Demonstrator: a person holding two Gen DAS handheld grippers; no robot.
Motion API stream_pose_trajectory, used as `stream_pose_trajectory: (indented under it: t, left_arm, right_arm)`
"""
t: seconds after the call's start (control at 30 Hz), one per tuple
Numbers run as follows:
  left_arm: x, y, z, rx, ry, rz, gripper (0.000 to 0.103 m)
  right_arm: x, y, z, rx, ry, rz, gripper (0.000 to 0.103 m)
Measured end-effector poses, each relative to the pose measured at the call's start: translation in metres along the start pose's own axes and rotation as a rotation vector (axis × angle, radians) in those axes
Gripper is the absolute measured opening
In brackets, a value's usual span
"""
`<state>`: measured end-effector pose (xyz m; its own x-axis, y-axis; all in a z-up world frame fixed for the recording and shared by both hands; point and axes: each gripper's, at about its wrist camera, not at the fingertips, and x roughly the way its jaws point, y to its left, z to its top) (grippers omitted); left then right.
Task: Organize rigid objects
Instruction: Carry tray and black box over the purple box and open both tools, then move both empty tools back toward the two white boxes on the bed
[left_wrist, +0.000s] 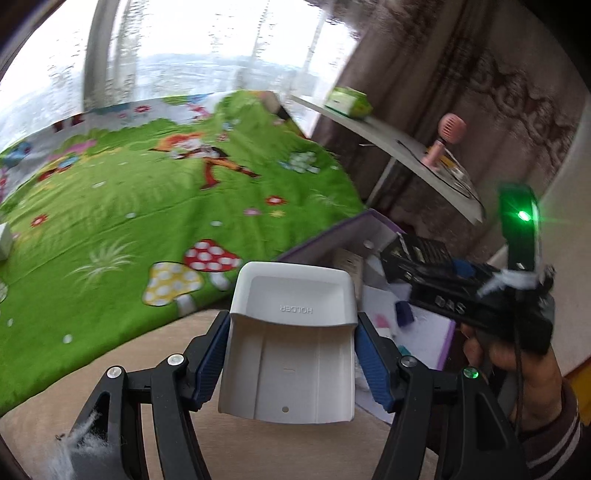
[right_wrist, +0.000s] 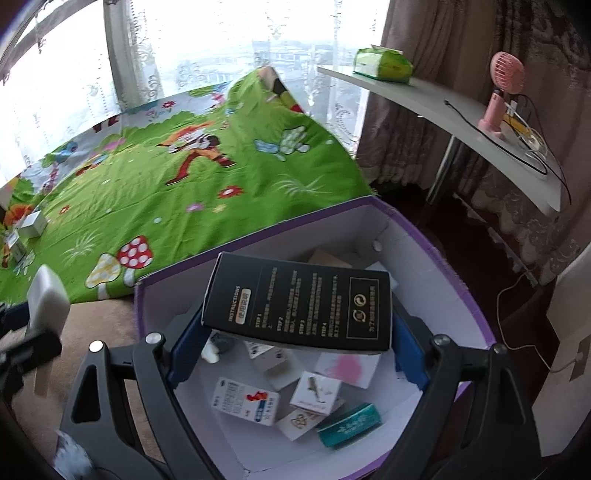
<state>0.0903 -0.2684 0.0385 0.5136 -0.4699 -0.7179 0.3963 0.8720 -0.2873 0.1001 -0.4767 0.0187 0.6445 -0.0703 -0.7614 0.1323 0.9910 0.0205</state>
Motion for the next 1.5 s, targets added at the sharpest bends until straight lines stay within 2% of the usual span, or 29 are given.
stream_pose_trajectory:
  t: [0.1,0.17,0.73,1.0,1.23,1.5]
  left_arm:
    - [0.002,-0.012,-0.001,0.035,0.006,-0.067,0.07]
    - [0.002,-0.018,-0.003,0.061,0.004,-0.079,0.077]
    - [0.001,-0.003,-0.003,-0.023,-0.008,-0.093,0.078]
    - [-0.005,0.011,-0.001,-0.084,-0.029,-0.098,0.078]
    - [-0.021,0.04,0.004,-0.139,-0.061,-0.047,0.078]
    - [-0.058,0.107,0.01,-0.186,-0.119,0.11,0.078]
  right_arm:
    - [0.001,-0.007,0.0,0.015,0.007,-0.021,0.092]
    - [0.001,-0.009,-0.002,0.015,0.002,-0.035,0.097]
    - [-0.001,0.004,-0.002,-0.017,0.002,-0.021,0.097]
    - [-0.003,0.018,-0.001,-0.039,0.007,0.012,0.097]
    - [-0.004,0.041,0.003,-0.083,0.005,0.053,0.097]
    - [-0.006,0.081,0.017,-0.155,-0.005,0.12,0.097]
